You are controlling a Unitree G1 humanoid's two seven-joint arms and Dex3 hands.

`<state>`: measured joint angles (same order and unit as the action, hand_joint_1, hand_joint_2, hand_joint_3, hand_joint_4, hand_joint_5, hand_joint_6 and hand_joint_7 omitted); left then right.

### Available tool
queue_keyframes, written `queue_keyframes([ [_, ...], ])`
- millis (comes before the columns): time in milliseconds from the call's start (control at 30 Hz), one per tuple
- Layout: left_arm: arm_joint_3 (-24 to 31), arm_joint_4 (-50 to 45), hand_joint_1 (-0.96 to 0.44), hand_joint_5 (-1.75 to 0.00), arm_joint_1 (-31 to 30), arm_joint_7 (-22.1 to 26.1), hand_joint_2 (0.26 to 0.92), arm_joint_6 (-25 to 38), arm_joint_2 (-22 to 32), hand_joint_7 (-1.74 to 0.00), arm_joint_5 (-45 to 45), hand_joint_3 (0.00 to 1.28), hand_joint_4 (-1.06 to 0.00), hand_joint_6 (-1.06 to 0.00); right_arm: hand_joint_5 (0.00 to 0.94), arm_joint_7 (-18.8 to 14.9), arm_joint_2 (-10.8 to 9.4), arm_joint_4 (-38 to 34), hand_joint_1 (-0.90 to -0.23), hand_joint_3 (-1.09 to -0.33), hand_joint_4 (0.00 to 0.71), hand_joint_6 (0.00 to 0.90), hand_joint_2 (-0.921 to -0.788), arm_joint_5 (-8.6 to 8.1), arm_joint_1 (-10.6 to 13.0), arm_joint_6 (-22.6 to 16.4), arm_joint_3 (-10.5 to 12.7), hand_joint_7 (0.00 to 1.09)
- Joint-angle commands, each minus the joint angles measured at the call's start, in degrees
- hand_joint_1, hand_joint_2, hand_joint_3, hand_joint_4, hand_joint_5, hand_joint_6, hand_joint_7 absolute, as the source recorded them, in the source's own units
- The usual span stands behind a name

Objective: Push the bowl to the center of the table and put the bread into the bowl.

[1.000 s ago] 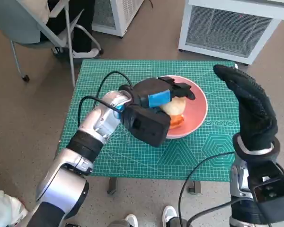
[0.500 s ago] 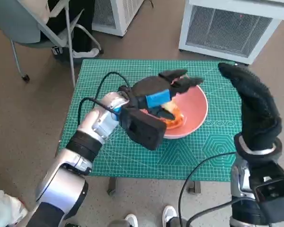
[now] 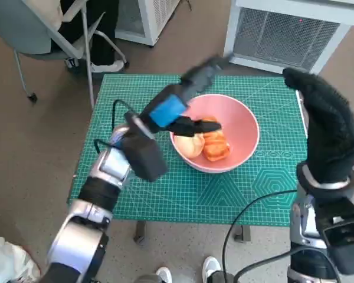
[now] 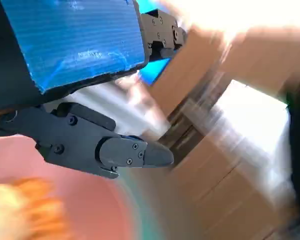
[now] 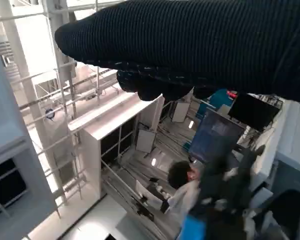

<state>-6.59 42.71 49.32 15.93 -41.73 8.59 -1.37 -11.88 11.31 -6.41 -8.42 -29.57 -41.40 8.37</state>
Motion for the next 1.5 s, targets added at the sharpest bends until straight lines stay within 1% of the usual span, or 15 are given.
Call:
queue_keyframes([
  [33, 3.0, -4.4, -0.6, -0.05, -3.6, 1.8, 0.921, -1.9, -3.2, -0.13, 7.1, 0.35, -0.13, -0.25, 0.009, 1.2, -0.2, 0.7, -0.577, -0.773, 0.297, -0.001, -0.921, 1.59, -1.9, 2.2, -0.5, 0.65],
  [133, 3.9, -7.2, -0.6, -0.05, -5.2, 1.8, 0.921, -2.9, -4.3, -0.13, 8.9, 0.38, -0.15, -0.27, 0.006, 1.4, -0.2, 0.9, -0.578, -0.775, 0.294, -0.001, -0.921, 1.97, -3.1, 3.4, -0.9, 0.64],
  [233, 4.5, -9.4, -0.6, -0.04, -6.0, 2.4, 0.921, -3.1, -4.5, -0.13, 10.1, 0.42, -0.17, -0.28, 0.003, 1.3, -0.1, 1.1, -0.577, -0.776, 0.288, -0.001, -0.921, 1.96, -4.2, 4.5, -1.1, 0.63],
  [500, 5.2, -17.9, -0.63, -0.04, -9.0, 4.3, 0.921, 1.1, -6.2, -0.13, 15.2, 0.46, -0.18, -0.29, 0.0, 0.8, 0.1, 2.1, -0.581, -0.776, 0.274, 0.001, -0.921, 1.73, -6.2, 7.7, -1.9, 0.62],
  [667, 5.4, -23.8, -0.62, -0.03, -11.2, 5.3, 0.921, 5.1, -6.8, -0.14, 18.3, 0.47, -0.19, -0.29, 0.0, 0.2, 0.3, 1.3, -0.579, -0.776, 0.27, 0.003, -0.921, 1.19, -7.3, 8.3, -2.1, 0.61],
  [767, 5.5, -26.1, -0.6, -0.01, -12.1, 5.5, 0.921, 6.3, -7.1, -0.13, 18.7, 0.47, -0.16, -0.27, 0.0, -0.2, 0.5, 0.7, -0.573, -0.776, 0.269, 0.005, -0.921, 1.03, -7.8, 8.5, -2.2, 0.61],
  [967, 5.8, -28.3, -0.61, 0.0, -12.9, 6.7, 0.921, 7.6, -6.8, -0.12, 19.3, 0.46, -0.13, -0.24, 0.0, -0.9, 0.8, 0.3, -0.568, -0.777, 0.268, 0.008, -0.921, 0.58, -8.8, 9.3, -2.3, 0.61],
  [1233, 6.6, -28.4, -0.63, 0.0, -12.1, 7.7, 0.921, 6.7, -5.8, -0.11, 17.9, 0.46, -0.13, -0.25, 0.0, -2.2, 0.9, 0.5, -0.567, -0.766, 0.267, 0.012, -0.921, -0.96, -9.5, 10.5, -2.1, 0.6],
  [1500, 7.2, -27.5, -0.62, 0.0, -11.6, 8.3, 0.921, 5.8, -5.8, -0.1, 17.4, 0.46, -0.13, -0.27, 0.002, -2.7, 0.8, 0.6, -0.569, -0.752, 0.272, 0.014, -0.921, -1.34, -9.5, 10.8, -2.0, 0.59],
])
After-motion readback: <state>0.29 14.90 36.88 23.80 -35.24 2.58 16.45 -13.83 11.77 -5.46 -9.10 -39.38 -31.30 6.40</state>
